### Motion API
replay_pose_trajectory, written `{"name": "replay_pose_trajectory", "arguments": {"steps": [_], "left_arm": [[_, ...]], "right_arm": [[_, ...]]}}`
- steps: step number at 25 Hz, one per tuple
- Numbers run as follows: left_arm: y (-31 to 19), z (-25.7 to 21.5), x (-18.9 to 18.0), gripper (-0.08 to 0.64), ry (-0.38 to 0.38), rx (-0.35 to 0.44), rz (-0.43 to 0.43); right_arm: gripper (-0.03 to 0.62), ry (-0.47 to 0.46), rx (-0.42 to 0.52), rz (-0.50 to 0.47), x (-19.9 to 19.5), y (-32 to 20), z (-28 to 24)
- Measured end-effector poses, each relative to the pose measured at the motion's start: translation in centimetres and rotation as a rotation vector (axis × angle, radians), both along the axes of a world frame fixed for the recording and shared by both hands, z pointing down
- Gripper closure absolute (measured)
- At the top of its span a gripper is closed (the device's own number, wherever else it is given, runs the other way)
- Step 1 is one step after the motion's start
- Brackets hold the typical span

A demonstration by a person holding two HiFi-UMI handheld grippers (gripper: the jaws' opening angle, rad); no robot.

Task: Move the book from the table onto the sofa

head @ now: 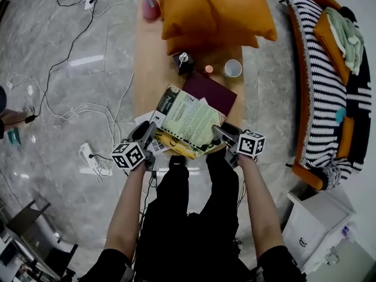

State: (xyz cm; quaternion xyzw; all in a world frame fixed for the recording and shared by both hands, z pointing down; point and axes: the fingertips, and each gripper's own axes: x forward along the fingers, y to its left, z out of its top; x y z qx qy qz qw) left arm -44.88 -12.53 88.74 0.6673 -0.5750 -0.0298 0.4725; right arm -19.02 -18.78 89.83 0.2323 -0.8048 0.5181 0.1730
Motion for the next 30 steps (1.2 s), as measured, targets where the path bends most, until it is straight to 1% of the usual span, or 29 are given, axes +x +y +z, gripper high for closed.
{"name": "replay_pose_trajectory", "arguments": {"steps": [1,2,6,10,12,14,18,20,22,24,26,28,30], "left_arm": [[-0.1,0.3,-0.2,0.414,-0.037,-0.005,0.005],[-0.1,0.7,-0.3,0.384,-0.057,-0.011,0.013],[-0.3,1.5,0.4,0.379,-0.027,-0.03,0.051],[-0.2,1.3,0.4,0.38,-0.019,-0.048,0.072],[0.2,1.1,0.5,0.38,-0.013,-0.059,0.083],[0.5,0.5,0.3,0.38,-0.007,-0.058,0.076],[1.2,-1.2,-0.3,0.38,0.019,-0.039,0.025],[1.9,-2.0,-0.7,0.38,0.029,-0.03,-0.003],[2.7,-3.1,-1.3,0.38,0.043,-0.015,-0.041],[3.8,-3.7,-1.5,0.38,0.045,-0.017,-0.059],[5.2,-3.6,-1.1,0.382,0.031,-0.051,-0.045],[6.4,-3.1,-0.7,0.382,0.014,-0.095,-0.028],[7.0,-2.6,-0.5,0.381,0.009,-0.118,-0.028]], "right_arm": [[0.346,0.002,0.009,-0.004,0.0,0.0,-0.1],[0.364,0.003,0.02,-0.006,0.0,0.0,-0.2],[0.374,-0.018,0.05,0.011,-0.2,0.0,-0.7],[0.38,-0.024,0.045,0.024,-0.2,0.3,-1.0],[0.383,-0.043,0.032,0.041,-0.1,0.5,-1.5],[0.394,-0.096,0.003,0.083,-0.1,0.8,-2.4],[0.406,-0.262,-0.078,0.183,-0.1,1.3,-4.3],[0.41,-0.372,-0.121,0.211,-0.6,1.8,-5.9],[0.41,-0.446,-0.156,0.219,-1.3,2.6,-7.4],[0.408,-0.468,-0.191,0.209,-1.7,3.7,-8.1],[0.408,-0.471,-0.258,0.214,-1.8,4.9,-7.8],[0.408,-0.458,-0.32,0.236,-1.6,5.7,-6.8],[0.41,-0.424,-0.355,0.234,-1.6,6.1,-5.8]]}}
